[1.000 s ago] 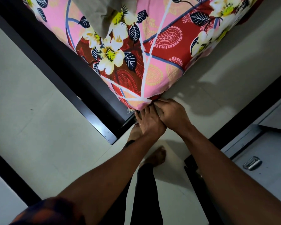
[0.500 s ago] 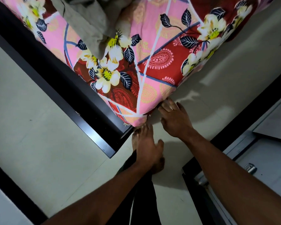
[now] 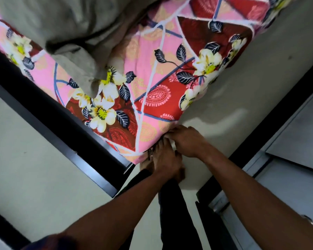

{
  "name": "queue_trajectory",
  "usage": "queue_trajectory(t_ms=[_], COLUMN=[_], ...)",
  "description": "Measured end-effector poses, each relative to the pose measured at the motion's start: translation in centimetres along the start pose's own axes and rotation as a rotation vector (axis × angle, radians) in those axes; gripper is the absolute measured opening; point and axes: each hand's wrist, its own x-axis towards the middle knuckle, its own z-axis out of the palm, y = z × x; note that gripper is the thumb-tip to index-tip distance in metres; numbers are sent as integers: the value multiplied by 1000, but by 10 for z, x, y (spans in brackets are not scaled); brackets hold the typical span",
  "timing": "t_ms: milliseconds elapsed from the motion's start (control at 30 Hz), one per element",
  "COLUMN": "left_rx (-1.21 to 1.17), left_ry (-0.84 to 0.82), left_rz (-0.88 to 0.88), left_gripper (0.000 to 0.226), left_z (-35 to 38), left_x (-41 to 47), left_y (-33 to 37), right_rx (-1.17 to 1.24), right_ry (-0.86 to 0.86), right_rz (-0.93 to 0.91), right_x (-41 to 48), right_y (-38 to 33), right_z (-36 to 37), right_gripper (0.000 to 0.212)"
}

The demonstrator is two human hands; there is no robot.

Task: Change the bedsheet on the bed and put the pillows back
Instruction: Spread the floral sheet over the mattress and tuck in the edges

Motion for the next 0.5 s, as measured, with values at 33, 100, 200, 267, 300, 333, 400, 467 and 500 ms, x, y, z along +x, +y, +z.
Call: queue_trajectory(t_ms=[33,100,200,267,300,333,400,467,500], left_rx=[-14,-46,-131,-201,-239,-274,-306,-322,-329], left_ry=[9,3,-42,-26,-8,11,46,62,48], left_rz=[-40,-142,-325,-443,-485,-505,-497,-467,-448], left_gripper=[91,92,92,89,87,84,81,81,83], left_z=[1,1,-3,-6,-5,-5,-4,-1,0], left_x=[6,15,27,37,41,41,36,26,17], left_y=[9,27,57,69,75,78,79,76,78], right_rx=[63,146,127,61,29,1,-38,-68,-82], right_ry=[62,213,295,259,226,208,230,229,202], right_rz=[33,110,176,129,102,82,60,42,36], right_x=[-10,-29,-38,-25,-17,-9,0,1,-1], right_y=[7,27,56,69,74,78,85,90,91], right_z=[0,7,0,-6,-10,-12,-14,-12,-10], right_gripper=[62,63,59,55,55,54,45,45,51])
